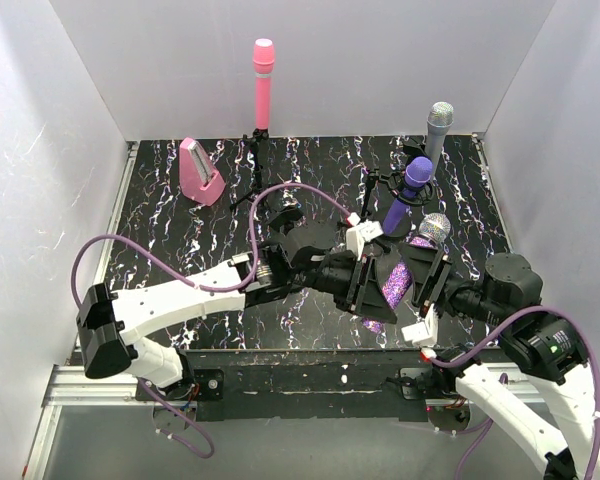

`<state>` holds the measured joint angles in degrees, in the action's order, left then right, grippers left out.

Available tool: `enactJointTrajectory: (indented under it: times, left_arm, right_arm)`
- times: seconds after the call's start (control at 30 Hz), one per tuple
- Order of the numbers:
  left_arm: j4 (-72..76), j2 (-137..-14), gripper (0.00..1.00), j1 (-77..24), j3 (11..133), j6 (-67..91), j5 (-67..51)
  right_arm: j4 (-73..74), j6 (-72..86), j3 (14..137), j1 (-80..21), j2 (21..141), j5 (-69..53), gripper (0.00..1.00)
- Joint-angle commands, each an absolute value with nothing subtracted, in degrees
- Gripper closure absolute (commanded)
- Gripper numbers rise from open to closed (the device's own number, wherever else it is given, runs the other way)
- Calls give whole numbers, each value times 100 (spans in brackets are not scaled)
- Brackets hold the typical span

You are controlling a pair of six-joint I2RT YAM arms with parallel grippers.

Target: Attach the microphones to the stand

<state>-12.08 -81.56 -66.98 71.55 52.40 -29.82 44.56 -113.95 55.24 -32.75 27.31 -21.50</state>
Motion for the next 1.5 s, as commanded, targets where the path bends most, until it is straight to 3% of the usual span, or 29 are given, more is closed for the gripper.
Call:
enactJointTrajectory:
  times: [0.0, 0.03, 0.07, 0.1, 0.13, 0.17, 0.4, 0.53, 0.6, 0.7, 0.87, 0.97, 1.2, 1.47]
  left_arm:
    - [-853, -8086, 100, -6741, 6988, 5247, -3024]
    - [-792, -8008, 100, -6741, 6909, 5247, -2928]
    - [-748, -7859, 100, -6741, 6865, 5204, -2761]
    - [-791, -7683, 100, -6741, 6821, 5064, -2542]
    - [-835, -7508, 100, -6741, 6768, 4906, -2305]
    - [-844, -7288, 100, -6741, 6689, 4817, -2033]
    - [-318, -6504, 100, -6741, 6074, 4238, -994]
    - [552, -6548, 100, -6785, 5915, 3256, -888]
    - [991, -6565, 100, -6811, 5819, 2640, -713]
    - [1633, -6530, 100, -6812, 5599, 1822, -458]
    - [2319, -6609, 100, -6812, 5353, 1187, -439]
    - [2750, -6653, 100, -6812, 5151, 1318, -475]
    - [3014, -6794, 100, -6829, 5080, 1485, -536]
    - [2962, -6847, 100, -6820, 5080, 1485, -457]
  right_arm:
    - [3823, -12085, 5511, -3305, 2549, -2451, 82]
    - [3893, -12007, 5511, -3313, 2514, -2565, 70]
    - [3954, -11867, 5511, -3305, 2453, -2749, 48]
    - [3955, -11665, 5511, -3305, 2383, -2916, 19]
    - [3912, -11463, 5476, -3313, 2277, -3101, 9]
    - [3807, -11200, 5423, -3313, 2155, -3207, 7]
    - [3349, -9199, 5177, -3296, 1345, -4025, 7]
    - [2472, -5259, 5570, -3287, 1642, -3335, 8]
    - [2844, -3139, 6298, -3287, 2308, -2762, 7]
    - [3323, -1465, 7012, -3287, 2943, -2724, 5]
    - [2611, 1358, 6899, -3287, 3190, -1796, 2]
    - [2453, 2046, 6943, -3235, 3436, -1442, 2]
    - [1706, 3277, 6961, -3094, 3998, -1924, 9]
    - [1178, 3279, 6856, -3059, 4254, -2259, 23]
